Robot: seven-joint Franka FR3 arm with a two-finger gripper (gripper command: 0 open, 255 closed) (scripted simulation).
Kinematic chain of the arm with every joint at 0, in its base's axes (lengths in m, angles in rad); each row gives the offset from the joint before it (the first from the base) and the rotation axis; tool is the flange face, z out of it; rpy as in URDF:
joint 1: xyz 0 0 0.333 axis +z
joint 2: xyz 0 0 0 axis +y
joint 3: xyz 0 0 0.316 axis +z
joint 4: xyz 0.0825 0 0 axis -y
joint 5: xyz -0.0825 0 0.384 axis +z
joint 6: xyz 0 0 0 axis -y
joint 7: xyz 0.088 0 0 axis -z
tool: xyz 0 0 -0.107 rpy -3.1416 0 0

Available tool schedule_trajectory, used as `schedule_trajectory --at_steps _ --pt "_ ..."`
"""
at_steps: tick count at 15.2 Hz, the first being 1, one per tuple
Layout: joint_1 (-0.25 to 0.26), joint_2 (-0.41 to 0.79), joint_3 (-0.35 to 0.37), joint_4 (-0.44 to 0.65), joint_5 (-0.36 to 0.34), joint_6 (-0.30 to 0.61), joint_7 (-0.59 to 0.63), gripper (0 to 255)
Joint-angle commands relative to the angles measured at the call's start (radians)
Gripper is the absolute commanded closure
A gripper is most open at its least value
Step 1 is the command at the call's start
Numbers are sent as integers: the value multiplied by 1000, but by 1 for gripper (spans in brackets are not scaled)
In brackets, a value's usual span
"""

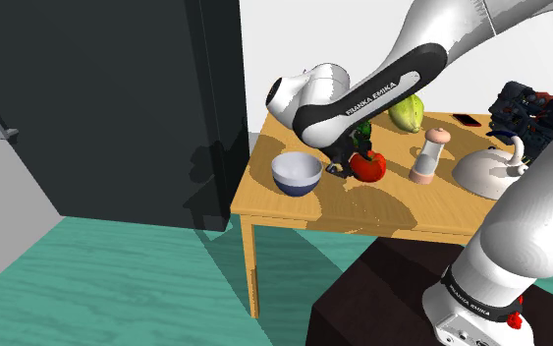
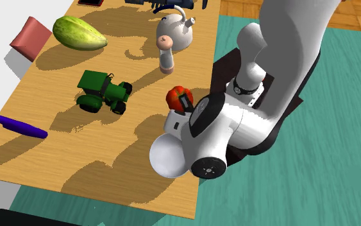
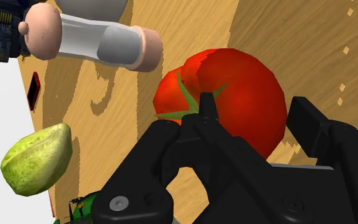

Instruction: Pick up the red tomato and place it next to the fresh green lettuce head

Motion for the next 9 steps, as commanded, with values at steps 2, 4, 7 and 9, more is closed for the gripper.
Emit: schedule_trajectory --at_steps 2,4,7,9 --pt "0 -24 -1 18 4 -33 -25 255" --pt "0 -38 -2 30 6 -55 -40 255" --pt "1 -58 -2 51 9 -87 -62 255" --pt "2 -70 -2 65 11 -109 -77 255"
